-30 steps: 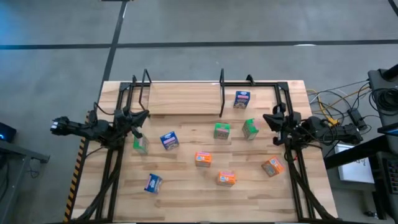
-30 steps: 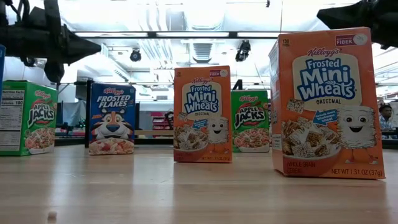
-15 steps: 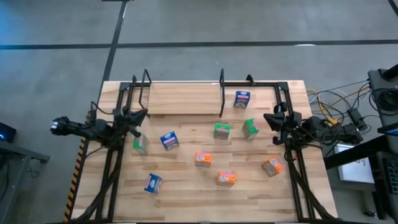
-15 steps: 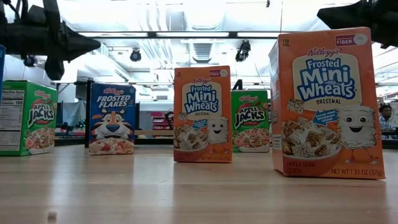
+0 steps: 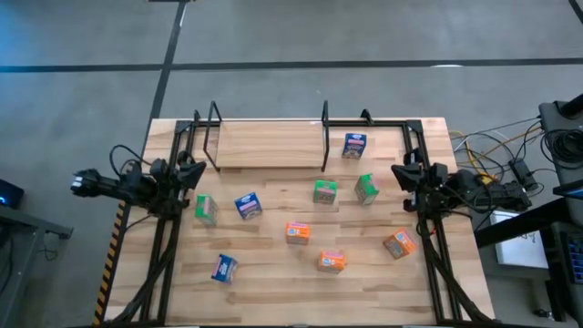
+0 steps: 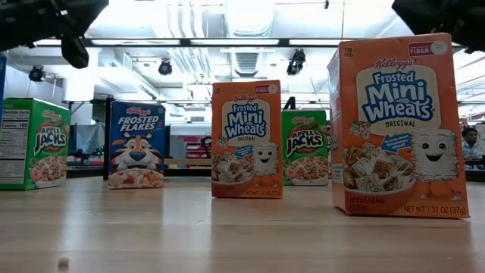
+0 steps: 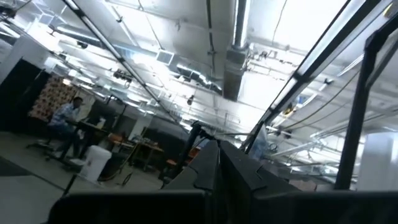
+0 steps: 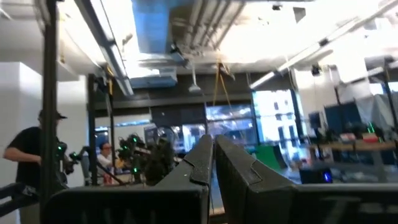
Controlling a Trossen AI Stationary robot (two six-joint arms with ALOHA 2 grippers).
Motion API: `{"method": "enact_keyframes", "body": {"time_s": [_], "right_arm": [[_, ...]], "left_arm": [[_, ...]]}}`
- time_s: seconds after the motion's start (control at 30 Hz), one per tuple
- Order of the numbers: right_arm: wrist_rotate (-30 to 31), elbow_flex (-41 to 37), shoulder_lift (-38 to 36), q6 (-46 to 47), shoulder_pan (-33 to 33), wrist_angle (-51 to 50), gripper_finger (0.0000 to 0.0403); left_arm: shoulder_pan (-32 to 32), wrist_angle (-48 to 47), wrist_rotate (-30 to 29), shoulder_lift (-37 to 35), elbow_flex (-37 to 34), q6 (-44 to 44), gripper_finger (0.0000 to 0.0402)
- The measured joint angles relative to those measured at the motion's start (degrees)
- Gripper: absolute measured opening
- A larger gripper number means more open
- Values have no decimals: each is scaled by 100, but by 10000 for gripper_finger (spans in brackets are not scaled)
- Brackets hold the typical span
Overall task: Stack cereal on shelf
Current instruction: Put the middle blue cereal box on the shelf
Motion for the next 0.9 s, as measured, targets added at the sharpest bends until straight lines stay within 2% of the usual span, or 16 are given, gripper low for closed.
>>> {"method": "enact_keyframes", "body": {"time_s": [0.13,0.33,0.5,0.7,0.9], "right_arm": [[-289,7,1,-223,0,339,9],[-295,11,15,-573,0,628,9],[-462,11,121,-758,-2,982,9],[-544,17,338,-814,-2,1239,9],[-542,18,550,-774,-2,1601,9]], "left_arm": [[0,635,176,479,0,0,0],[0,1720,211,1251,3,44,0],[0,1643,218,1840,504,64,0],[0,680,333,2589,1555,260,0],[0,-1850,331,3133,2824,106,0]]}}
